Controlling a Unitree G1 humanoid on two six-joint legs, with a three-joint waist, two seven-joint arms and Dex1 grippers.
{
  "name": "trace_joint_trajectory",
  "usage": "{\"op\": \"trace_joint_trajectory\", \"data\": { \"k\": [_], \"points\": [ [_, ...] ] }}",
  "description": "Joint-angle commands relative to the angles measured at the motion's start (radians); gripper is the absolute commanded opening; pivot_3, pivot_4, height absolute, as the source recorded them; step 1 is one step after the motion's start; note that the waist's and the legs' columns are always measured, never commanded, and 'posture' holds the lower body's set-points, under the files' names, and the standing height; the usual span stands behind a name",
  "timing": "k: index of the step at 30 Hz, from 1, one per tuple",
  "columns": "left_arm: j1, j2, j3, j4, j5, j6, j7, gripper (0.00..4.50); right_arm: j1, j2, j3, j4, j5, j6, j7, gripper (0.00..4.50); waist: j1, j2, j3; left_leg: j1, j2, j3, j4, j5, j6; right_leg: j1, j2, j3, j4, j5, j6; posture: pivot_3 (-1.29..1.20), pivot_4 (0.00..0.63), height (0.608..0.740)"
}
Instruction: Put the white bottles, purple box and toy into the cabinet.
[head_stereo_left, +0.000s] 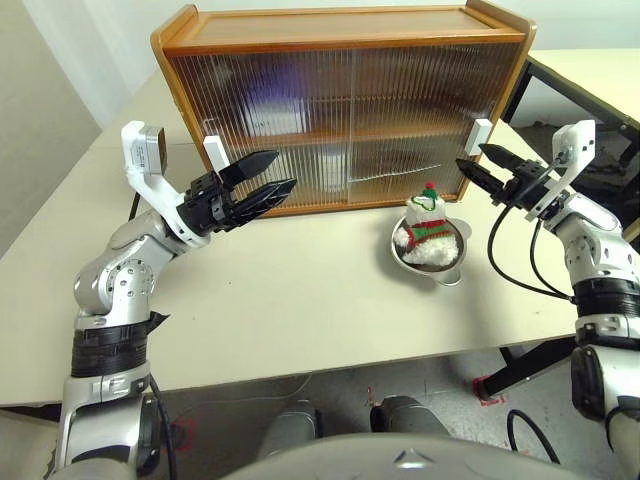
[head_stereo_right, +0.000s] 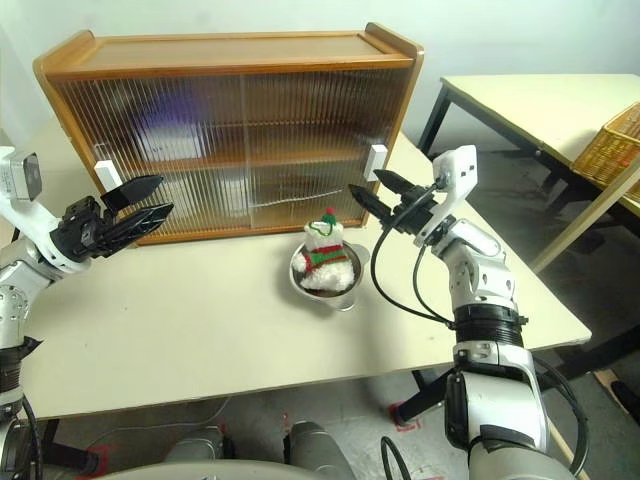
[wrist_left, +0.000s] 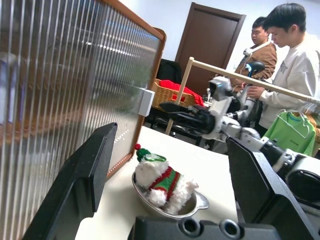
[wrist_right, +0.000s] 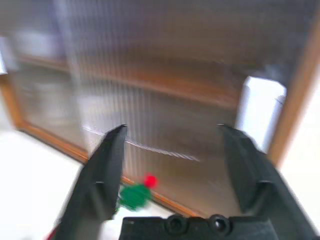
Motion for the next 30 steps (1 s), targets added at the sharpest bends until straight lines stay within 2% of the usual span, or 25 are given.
{"op": "trace_joint_trajectory", "data": {
  "k": [1,7,21,30],
  "points": [
    [0.014,0.0,0.02,-0.025,-0.013,-0.013,-0.015,4.5,-0.042,-0.012,-0.02,0.096,-0.045,-0.064,-0.037,2.36,0.0,0.0,0.0,0.0,0.001,0.0,0.0,0.0,0.0,0.0,0.0,0.0,0.0,0.0,0.0,-0.07,0.0,0.74],
    [0.019,-0.002,0.033,-0.02,-0.017,-0.022,-0.024,4.5,-0.126,-0.021,-0.017,0.223,-0.108,-0.099,-0.115,0.12,0.001,0.001,0.0,0.0,0.002,0.001,0.0,0.0,0.0,0.0,0.0,0.0,0.0,0.001,0.0,-0.06,0.0,0.74],
    [0.031,-0.026,0.024,-0.023,-0.008,-0.046,-0.022,4.5,-0.254,-0.021,0.004,0.226,-0.156,0.088,-0.202,0.05,0.003,0.002,0.001,0.0,0.003,0.001,0.0,0.0,0.0,0.0,0.0,-0.001,0.0,0.0,-0.001,-0.05,0.0,0.74],
    [0.036,-0.032,0.023,-0.023,-0.001,-0.059,-0.02,4.5,-0.272,0.002,0.019,0.158,-0.167,0.22,-0.222,0.05,0.001,0.002,0.001,0.001,0.003,0.002,0.0,0.0,0.0,0.0,0.0,-0.001,0.001,0.001,-0.001,-0.04,0.0,0.74]
  ]
}}
